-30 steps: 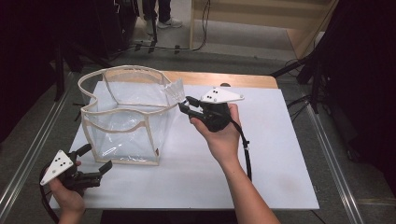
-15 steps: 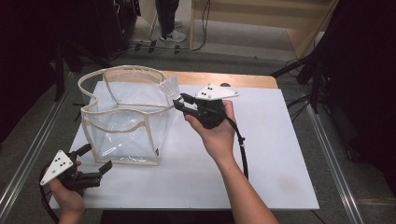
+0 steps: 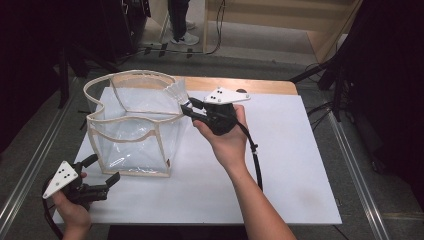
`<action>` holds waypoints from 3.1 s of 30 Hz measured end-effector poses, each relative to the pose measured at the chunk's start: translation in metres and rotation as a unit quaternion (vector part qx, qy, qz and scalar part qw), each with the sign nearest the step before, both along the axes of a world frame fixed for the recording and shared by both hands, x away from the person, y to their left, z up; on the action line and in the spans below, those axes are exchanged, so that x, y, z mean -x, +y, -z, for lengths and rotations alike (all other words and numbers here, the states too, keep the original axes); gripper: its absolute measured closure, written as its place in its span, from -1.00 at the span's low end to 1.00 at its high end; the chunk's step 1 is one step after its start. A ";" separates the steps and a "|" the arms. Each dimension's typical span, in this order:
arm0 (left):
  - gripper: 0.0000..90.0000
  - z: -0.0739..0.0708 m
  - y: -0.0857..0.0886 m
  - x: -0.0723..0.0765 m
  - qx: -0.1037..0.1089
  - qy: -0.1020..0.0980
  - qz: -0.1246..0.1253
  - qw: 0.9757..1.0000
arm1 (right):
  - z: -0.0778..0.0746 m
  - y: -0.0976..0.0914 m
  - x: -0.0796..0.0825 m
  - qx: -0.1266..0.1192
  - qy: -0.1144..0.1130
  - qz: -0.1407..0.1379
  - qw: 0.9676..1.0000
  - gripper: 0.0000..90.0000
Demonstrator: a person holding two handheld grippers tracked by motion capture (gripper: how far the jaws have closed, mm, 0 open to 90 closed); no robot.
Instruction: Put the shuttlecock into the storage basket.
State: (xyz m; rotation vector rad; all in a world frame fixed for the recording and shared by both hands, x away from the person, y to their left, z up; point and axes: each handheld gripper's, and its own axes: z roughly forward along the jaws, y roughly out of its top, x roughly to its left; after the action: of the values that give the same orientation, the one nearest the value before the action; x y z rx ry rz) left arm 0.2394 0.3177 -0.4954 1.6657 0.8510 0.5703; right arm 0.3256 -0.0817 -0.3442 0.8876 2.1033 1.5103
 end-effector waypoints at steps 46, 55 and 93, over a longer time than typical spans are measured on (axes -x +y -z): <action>-1.00 0.000 0.000 0.000 0.003 0.000 -0.002 1.000 | 0.055 -0.065 0.016 -0.006 0.014 0.003 1.000 -1.00; -1.00 0.000 0.000 0.000 -0.002 0.001 -0.002 1.000 | 0.072 -0.080 0.024 -0.003 0.019 0.009 1.000 -1.00; -1.00 0.000 -0.001 0.000 -0.006 0.000 -0.004 1.000 | 0.118 -0.158 0.066 -0.005 0.025 0.067 0.997 -1.00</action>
State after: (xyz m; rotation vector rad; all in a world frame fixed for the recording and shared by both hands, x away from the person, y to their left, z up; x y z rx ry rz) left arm 0.2390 0.3165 -0.4954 1.6751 0.8562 0.5816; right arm 0.2598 -0.2392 -0.4620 1.0581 2.0279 1.4445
